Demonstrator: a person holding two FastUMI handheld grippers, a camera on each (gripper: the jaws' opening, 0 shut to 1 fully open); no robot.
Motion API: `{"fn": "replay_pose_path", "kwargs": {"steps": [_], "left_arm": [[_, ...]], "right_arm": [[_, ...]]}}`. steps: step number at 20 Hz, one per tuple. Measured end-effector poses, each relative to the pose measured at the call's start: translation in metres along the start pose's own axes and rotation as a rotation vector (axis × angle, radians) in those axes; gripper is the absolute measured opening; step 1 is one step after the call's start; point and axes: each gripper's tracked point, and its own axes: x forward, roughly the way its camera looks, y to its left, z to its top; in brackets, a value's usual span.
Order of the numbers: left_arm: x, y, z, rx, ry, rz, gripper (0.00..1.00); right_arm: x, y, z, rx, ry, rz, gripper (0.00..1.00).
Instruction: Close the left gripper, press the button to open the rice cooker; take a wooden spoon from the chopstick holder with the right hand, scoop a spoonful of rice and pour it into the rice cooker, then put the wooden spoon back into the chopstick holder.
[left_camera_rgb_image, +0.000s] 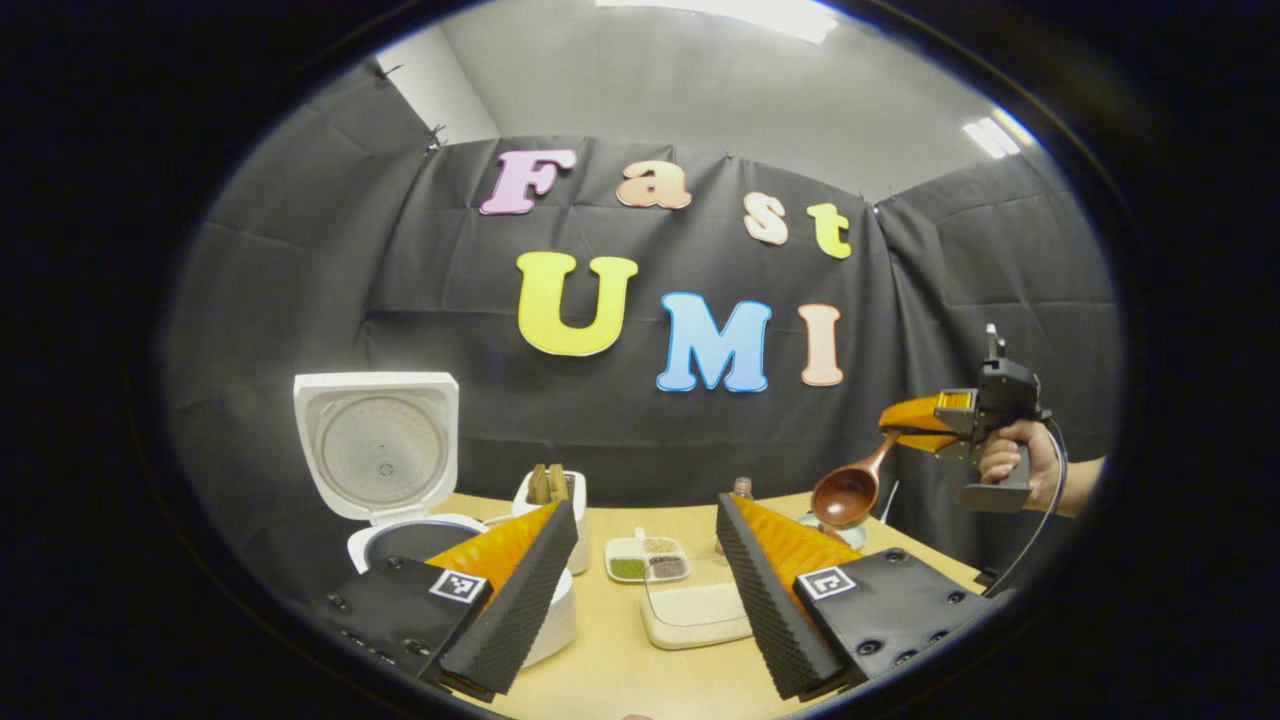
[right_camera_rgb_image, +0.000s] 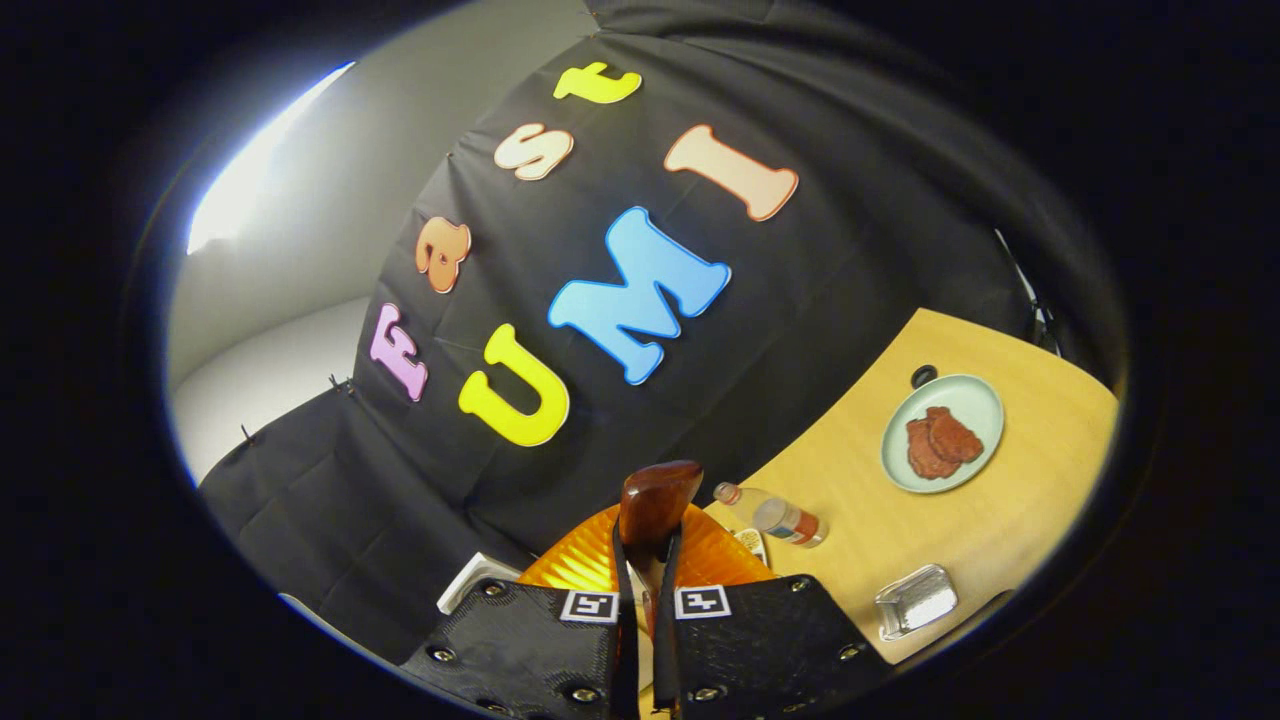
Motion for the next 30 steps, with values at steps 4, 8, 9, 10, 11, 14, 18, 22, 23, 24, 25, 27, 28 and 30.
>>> {"fn": "replay_pose_path", "kwargs": {"steps": [4, 8, 9, 10, 11, 14, 18, 22, 23, 24, 25, 27, 28, 30], "left_arm": [[0.000, -0.013, 0.003, -0.006, 0.007, 0.007, 0.98], [-0.003, -0.027, 0.004, 0.013, 0.022, 0.001, 0.96], [-0.004, -0.030, 0.004, 0.018, 0.025, -0.001, 0.98], [-0.005, -0.033, 0.006, 0.024, 0.024, 0.002, 0.98], [-0.008, -0.035, 0.005, 0.025, 0.025, 0.003, 0.97], [-0.014, -0.038, 0.006, 0.025, 0.033, 0.012, 0.96], [-0.027, -0.033, 0.002, 0.027, 0.053, 0.038, 0.98], [-0.037, -0.026, 0.000, 0.028, 0.071, 0.064, 0.97], [-0.038, -0.025, -0.001, 0.031, 0.075, 0.067, 0.98], [-0.038, -0.024, -0.001, 0.035, 0.077, 0.069, 0.96], [-0.039, -0.023, 0.000, 0.037, 0.078, 0.070, 0.96], [-0.036, -0.021, -0.002, 0.033, 0.079, 0.067, 0.97], [-0.035, -0.020, -0.001, 0.030, 0.078, 0.064, 0.99], [-0.029, -0.019, -0.002, 0.026, 0.077, 0.057, 0.97]], "right_arm": [[-0.012, -0.044, 0.001, -0.043, -0.009, -0.090, 0.06], [-0.023, -0.093, -0.009, -0.180, 0.002, -0.218, 0.06], [-0.022, -0.104, -0.012, -0.222, 0.012, -0.241, 0.06], [-0.022, -0.112, -0.014, -0.246, 0.020, -0.257, 0.06], [-0.020, -0.118, -0.016, -0.262, 0.027, -0.270, 0.06], [-0.017, -0.142, -0.031, -0.277, 0.057, -0.329, 0.06], [-0.016, -0.166, -0.048, -0.302, 0.078, -0.381, 0.06], [-0.012, -0.184, -0.060, -0.336, 0.082, -0.409, 0.06], [-0.010, -0.186, -0.065, -0.349, 0.080, -0.406, 0.06], [-0.006, -0.189, -0.069, -0.362, 0.082, -0.409, 0.06], [-0.004, -0.193, -0.075, -0.371, 0.093, -0.413, 0.06], [-0.003, -0.196, -0.083, -0.380, 0.105, -0.411, 0.07], [-0.003, -0.197, -0.082, -0.386, 0.091, -0.410, 0.07], [-0.012, -0.199, -0.085, -0.412, 0.115, -0.428, 0.13]]}}
